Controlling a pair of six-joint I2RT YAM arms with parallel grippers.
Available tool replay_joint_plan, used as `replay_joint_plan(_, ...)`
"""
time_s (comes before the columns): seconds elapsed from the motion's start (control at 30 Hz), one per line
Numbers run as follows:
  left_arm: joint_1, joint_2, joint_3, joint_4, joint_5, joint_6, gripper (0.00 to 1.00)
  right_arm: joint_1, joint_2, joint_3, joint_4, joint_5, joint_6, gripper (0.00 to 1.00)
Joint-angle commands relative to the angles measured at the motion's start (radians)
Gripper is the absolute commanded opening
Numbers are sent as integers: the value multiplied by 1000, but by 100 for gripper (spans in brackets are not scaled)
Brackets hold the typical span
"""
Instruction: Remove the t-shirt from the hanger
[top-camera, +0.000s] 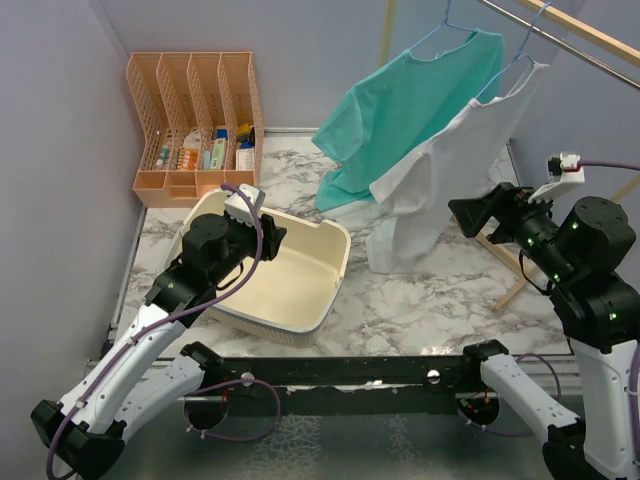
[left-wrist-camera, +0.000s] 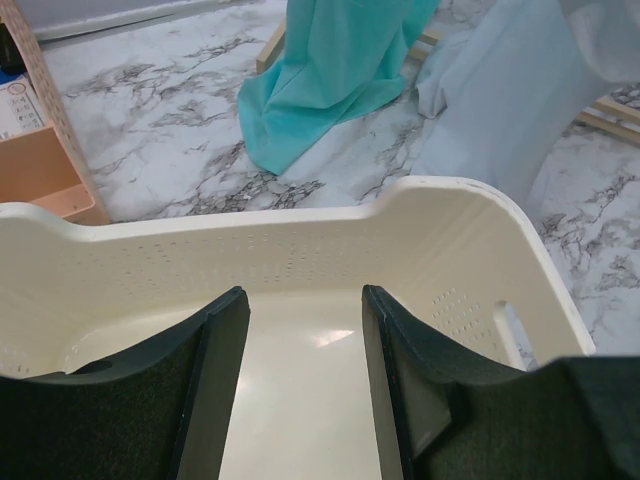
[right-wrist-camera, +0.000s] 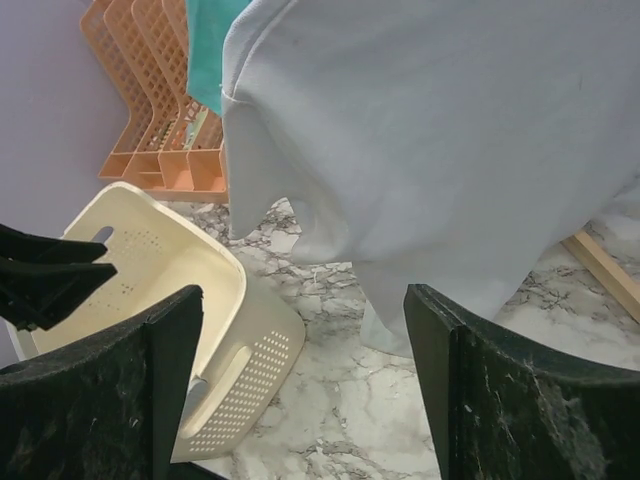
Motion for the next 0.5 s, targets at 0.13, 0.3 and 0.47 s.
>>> replay_joint_plan(0.13,-1,-11,-9,29,-23,-11,52,-6,86,71,-19,-11,-39,84)
replay_joint_plan(0.3,-1,-13,-11,31,-22,-11,52,-6,107,107,-22,-5,-40,87)
replay_joint_plan(0.47,-1,-12,-12,32,-20,-15,52,-5,160,198,-15,39,-35,91)
